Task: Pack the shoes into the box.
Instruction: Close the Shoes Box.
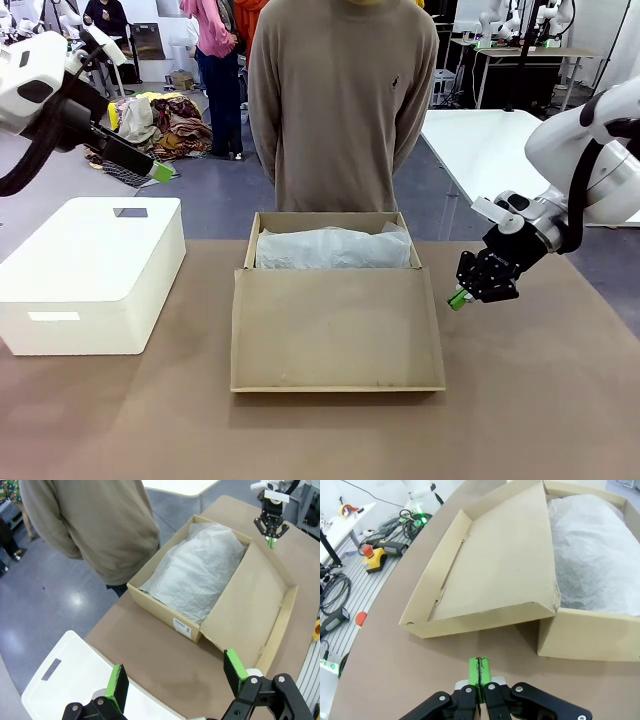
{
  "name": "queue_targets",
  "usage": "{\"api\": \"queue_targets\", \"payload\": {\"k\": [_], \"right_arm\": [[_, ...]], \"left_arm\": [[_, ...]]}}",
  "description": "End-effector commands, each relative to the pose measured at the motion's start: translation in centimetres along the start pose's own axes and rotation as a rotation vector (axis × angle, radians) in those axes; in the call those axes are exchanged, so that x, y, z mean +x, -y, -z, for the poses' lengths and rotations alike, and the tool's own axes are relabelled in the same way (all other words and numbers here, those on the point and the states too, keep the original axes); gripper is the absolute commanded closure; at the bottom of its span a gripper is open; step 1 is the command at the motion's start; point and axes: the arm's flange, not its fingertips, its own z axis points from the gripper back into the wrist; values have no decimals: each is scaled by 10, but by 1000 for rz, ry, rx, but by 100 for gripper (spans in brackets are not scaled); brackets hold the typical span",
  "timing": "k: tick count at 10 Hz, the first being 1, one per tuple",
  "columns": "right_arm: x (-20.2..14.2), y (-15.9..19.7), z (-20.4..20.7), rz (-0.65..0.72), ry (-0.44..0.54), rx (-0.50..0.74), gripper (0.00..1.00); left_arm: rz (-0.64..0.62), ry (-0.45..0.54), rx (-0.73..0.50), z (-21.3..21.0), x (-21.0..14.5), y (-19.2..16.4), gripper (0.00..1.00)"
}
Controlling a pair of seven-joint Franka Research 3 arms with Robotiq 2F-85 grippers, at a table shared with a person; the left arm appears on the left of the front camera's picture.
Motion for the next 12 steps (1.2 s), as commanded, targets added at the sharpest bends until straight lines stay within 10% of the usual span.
{"api": "queue_targets", "payload": {"k": [1,12], "right_arm": [[-5,-3,18,-79,10,-53,100],[-9,16,54,-54,0,-21,100]], "left_arm": [[1,12,-12,1,-2,0,0],[1,12,-12,1,-2,0,0]]}}
